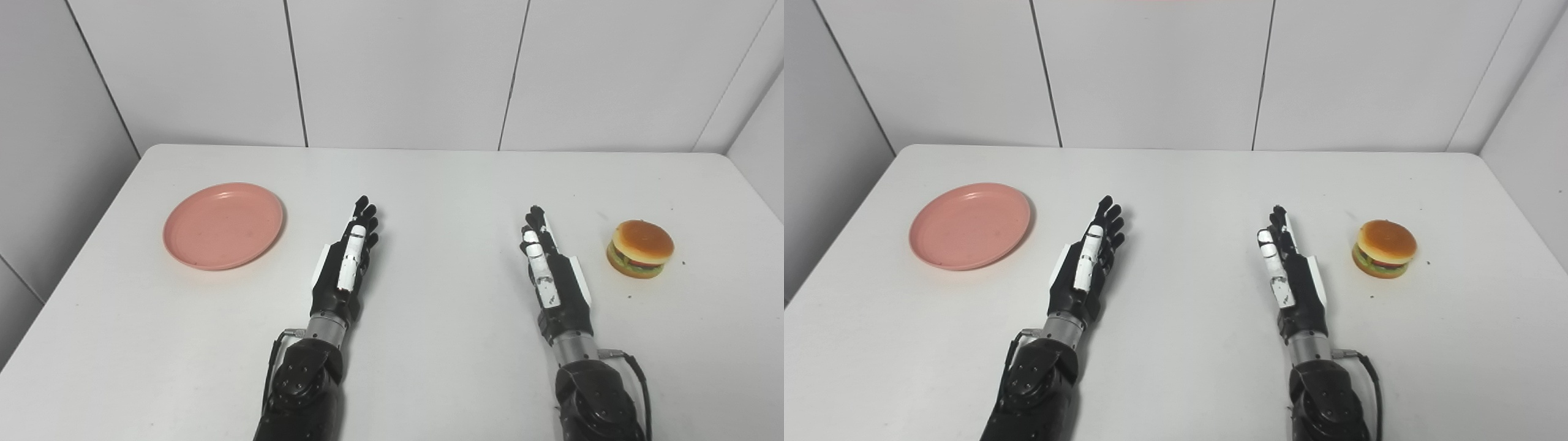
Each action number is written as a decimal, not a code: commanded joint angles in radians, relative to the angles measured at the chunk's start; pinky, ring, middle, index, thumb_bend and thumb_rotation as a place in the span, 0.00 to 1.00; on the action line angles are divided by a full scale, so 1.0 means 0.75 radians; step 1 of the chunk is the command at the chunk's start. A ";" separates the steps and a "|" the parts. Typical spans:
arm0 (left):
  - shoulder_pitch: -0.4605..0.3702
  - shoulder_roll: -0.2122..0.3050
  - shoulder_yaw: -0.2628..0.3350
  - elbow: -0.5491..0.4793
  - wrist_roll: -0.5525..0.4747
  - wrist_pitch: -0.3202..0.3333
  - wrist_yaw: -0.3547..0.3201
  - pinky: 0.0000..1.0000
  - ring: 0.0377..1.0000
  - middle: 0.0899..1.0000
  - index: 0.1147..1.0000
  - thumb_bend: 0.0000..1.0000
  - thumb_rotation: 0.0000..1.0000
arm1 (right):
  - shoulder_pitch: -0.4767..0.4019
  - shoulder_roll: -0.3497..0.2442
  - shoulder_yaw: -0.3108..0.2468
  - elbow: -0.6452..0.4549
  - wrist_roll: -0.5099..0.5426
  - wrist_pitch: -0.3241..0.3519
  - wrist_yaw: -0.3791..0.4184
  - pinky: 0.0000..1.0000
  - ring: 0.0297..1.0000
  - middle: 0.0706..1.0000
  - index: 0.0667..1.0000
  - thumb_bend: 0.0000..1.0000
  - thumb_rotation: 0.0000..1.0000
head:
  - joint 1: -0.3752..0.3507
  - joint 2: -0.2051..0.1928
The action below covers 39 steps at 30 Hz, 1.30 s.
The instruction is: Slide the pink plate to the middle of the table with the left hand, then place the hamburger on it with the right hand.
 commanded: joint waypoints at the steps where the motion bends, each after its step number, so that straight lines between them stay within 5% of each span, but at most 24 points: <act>1: -0.006 0.007 0.001 0.014 -0.006 -0.031 -0.018 1.00 1.00 1.00 1.00 0.37 1.00 | -0.036 0.000 -0.004 -0.039 -0.006 -0.006 -0.003 0.99 0.99 1.00 1.00 0.57 0.92 | 0.002 0.000; 39: -0.010 0.004 0.004 0.024 -0.004 -0.045 -0.020 1.00 1.00 1.00 1.00 0.37 1.00 | -0.039 -0.006 -0.002 -0.028 -0.001 -0.018 0.005 0.99 0.99 1.00 1.00 0.57 0.93 | 0.002 -0.002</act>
